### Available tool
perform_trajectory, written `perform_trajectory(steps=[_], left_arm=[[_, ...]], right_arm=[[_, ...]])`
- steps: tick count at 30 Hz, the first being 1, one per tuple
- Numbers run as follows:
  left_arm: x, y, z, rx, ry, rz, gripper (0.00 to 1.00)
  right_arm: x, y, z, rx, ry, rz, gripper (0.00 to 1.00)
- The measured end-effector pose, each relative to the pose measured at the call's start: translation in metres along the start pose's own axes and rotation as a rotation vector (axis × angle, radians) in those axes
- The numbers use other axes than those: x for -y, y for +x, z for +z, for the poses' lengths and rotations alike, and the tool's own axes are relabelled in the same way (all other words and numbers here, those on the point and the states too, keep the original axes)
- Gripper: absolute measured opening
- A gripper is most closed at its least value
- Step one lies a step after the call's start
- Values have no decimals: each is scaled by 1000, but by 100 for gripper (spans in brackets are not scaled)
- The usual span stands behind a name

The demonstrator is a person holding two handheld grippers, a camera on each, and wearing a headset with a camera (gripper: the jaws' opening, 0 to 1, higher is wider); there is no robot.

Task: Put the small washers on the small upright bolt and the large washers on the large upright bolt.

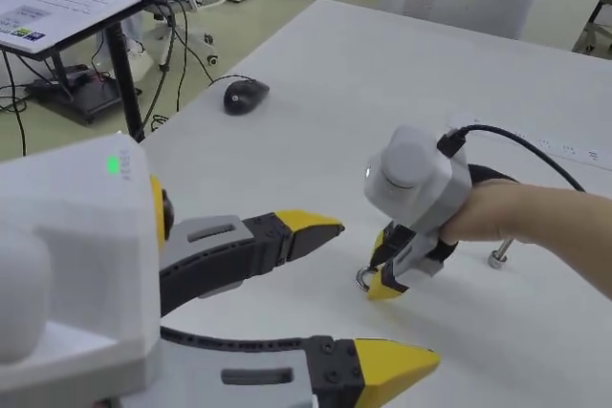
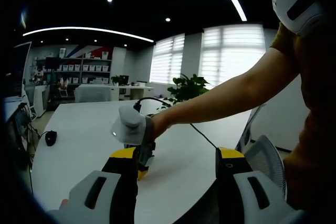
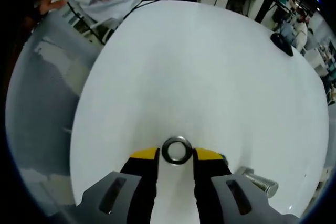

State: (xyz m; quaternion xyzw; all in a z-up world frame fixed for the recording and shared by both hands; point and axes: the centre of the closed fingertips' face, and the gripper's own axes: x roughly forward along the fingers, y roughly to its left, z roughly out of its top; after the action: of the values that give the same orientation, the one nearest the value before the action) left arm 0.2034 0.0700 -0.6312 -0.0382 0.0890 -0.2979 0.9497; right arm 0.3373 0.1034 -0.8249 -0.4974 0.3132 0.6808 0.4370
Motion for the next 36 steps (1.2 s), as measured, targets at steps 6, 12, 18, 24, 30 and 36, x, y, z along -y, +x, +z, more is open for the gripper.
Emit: perform_trajectory(steps=[6,12,18,24,30,36], left_arm=[[1,1,-1,-4,4,-6,59],[1,1,-1,-4,4,-8,59],[4,5,-1,-5,5,-25,59],[7,10,0,-4,8,-43,59],[8,10,1,-4,9,-43,59],[8,11,0,-10,9,-41,59]], right_arm=[[-2,-1,-1,-9,-5,-14,24],[-6,-11,-5,-11,11,-10,22],[0,-34,-14,-4,32,-29,22],[13,-55,-30,-20,52,-73,22],[34,-73,-40,-25,71,-128,22],[61,-94,-32,-20,71,-194,22]])
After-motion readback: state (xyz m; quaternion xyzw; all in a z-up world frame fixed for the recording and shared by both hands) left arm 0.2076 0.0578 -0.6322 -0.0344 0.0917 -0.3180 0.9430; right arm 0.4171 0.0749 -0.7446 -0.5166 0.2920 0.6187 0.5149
